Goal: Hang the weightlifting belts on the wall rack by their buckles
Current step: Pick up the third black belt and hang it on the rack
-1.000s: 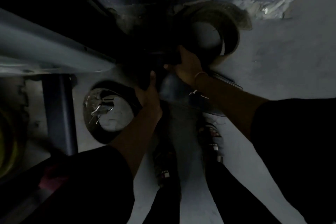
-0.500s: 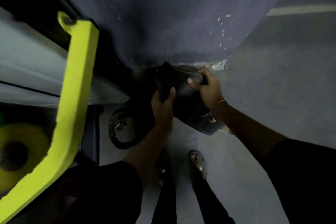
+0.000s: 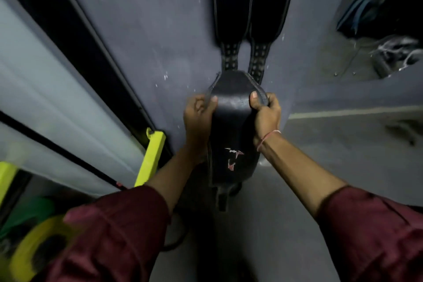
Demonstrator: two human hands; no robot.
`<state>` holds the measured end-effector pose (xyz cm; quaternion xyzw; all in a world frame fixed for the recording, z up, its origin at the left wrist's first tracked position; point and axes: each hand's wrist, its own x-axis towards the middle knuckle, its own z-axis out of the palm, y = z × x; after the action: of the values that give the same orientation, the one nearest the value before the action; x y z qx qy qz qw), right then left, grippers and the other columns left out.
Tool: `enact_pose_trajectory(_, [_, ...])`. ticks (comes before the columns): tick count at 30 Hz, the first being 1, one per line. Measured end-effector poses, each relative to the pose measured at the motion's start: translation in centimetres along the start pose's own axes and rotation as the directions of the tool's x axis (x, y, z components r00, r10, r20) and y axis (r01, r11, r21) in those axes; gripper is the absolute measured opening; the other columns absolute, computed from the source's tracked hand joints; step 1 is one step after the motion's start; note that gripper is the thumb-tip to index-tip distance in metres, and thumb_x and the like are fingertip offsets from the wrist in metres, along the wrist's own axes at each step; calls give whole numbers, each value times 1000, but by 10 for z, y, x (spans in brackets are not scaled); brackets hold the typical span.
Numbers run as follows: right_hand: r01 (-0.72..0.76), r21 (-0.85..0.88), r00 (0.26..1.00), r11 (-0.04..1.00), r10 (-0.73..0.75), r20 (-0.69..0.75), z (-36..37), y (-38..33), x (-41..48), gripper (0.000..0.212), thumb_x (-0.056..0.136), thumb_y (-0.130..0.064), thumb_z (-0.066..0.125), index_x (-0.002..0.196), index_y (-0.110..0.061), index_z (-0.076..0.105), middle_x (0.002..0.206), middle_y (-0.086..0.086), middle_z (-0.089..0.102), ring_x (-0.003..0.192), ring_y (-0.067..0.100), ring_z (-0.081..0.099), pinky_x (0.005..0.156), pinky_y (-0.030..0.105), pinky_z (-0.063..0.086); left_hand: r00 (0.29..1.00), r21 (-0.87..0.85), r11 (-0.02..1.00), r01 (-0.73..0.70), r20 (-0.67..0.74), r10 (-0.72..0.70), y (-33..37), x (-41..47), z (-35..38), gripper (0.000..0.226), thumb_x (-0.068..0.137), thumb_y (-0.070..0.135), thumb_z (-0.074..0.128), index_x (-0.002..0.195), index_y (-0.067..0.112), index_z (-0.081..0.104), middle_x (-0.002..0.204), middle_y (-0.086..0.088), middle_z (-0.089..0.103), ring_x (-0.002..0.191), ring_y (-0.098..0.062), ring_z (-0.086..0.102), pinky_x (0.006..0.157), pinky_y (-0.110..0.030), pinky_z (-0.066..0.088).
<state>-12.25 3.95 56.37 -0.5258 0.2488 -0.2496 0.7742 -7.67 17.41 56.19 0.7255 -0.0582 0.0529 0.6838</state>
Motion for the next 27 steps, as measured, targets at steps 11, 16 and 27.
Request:
enact_pose_trajectory(11, [201,45,944,978,-206,258,61,-188,-22,9,91,-19,67,83,-15,64,86,9,65,83,22,59,84,48,54,938,-65,945,-322,-158,309,195,8,-10,23,99,29,55,96,8,64,86,1,68,82,-14,64,83,-44,54])
enact_pose_trajectory(16, [388,77,821,919,-382,424,66,-248,-43,18,91,-8,67,108,-1,68,102,12,73,94,20,69,89,35,57,890,-80,901,-425,-220,400,267,24,-18,23,98,31,55,90,11,64,82,3,67,78,-14,62,81,-42,53])
enact_pose_trajectory(27, [501,4,780,866,-454,430,79,-262,-62,31,93,-17,66,123,-11,60,123,7,69,116,22,64,101,41,51,832,-129,840,-526,-281,478,333,52,-33,30,98,33,53,78,10,55,70,8,53,69,-10,49,69,-34,43])
